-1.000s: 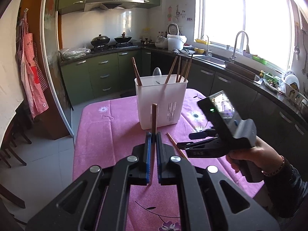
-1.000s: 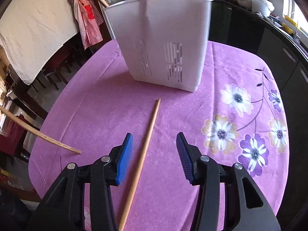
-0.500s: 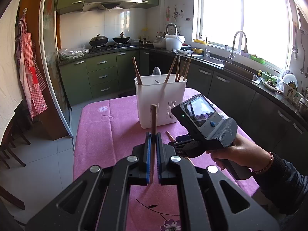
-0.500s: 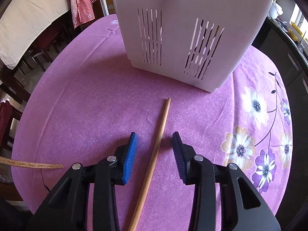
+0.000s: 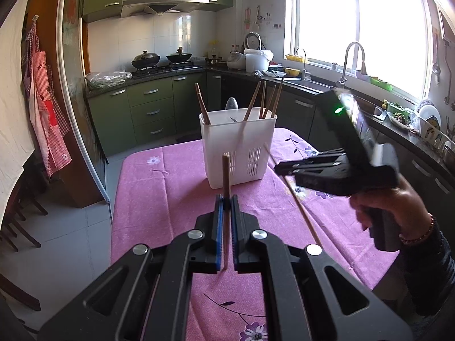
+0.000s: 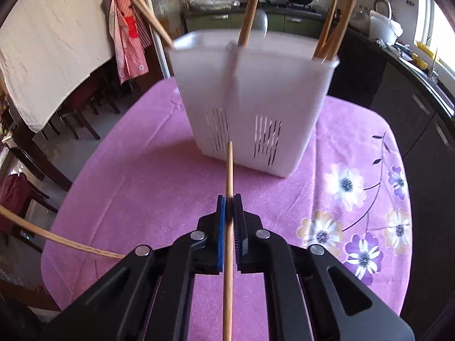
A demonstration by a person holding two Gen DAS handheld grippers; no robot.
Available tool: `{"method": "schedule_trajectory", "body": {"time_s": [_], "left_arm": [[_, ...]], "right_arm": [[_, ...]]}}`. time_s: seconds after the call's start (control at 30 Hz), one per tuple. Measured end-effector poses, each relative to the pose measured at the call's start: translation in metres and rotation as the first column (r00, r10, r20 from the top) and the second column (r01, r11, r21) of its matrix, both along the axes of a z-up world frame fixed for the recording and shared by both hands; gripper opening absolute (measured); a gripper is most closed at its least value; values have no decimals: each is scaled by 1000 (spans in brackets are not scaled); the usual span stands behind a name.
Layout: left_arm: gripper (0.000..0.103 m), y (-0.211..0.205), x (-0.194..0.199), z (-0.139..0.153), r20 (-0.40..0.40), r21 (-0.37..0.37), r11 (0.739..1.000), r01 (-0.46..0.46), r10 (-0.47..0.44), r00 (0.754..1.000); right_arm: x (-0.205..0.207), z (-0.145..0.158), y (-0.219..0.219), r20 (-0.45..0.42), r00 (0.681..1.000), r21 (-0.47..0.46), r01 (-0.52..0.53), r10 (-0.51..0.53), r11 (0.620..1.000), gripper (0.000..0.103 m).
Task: Organize utensils
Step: 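Carry both chopsticks over the white holder and open both tools to drop them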
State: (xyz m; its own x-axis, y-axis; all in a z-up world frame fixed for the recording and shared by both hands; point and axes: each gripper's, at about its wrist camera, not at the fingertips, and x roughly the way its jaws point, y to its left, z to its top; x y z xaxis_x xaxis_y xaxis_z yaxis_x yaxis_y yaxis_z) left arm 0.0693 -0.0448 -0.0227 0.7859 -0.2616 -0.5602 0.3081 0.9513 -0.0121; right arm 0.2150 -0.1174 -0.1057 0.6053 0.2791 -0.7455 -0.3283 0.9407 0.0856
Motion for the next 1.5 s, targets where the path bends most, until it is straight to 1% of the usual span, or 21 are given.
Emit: {"method": "schedule_trajectory", "body": {"time_s": [0.07,0.17,0.33,0.43,0.57,0.77,0.93,1.13,1.3,1.5], "left_arm": [[5,1,0,0,0,0,1000,-3,3,1000],[5,2,0,0,-1,-1,1000,-5,5,1000],[5,0,0,1,-1,5,1000,-3,3,1000],[5,-1,0,1,-1,12,1000,-1,1,1000],[5,-1,0,1,-1,12,1000,-2,2,1000],[5,-1,2,8,2,0,1000,3,-3,1000],[5,-6,12,35,37,11,1000,27,-27,999],[5,-17,35,89,95,3,997,71,-71,993],[5,-24,69,127,116,-36,995,96,-91,989],[5,-37,109,158,146,-19,997,75,-71,987]], "right_arm": [[-19,24,-12,72,997,31,8,-10,999,6],[-46,47,-28,144,989,47,12,-19,999,6],[-106,60,-62,221,974,70,28,-43,997,6],[-136,63,-72,248,967,94,33,-55,995,6],[-162,65,-82,260,963,122,43,-73,992,6],[-171,65,-88,262,961,139,52,-87,989,6],[-171,61,-93,264,960,154,50,-90,987,6],[-172,61,-98,266,959,177,54,-100,983,6],[-174,63,-96,268,960,172,35,-81,984,7],[-174,62,-94,271,960,177,16,-64,984,7]]}}
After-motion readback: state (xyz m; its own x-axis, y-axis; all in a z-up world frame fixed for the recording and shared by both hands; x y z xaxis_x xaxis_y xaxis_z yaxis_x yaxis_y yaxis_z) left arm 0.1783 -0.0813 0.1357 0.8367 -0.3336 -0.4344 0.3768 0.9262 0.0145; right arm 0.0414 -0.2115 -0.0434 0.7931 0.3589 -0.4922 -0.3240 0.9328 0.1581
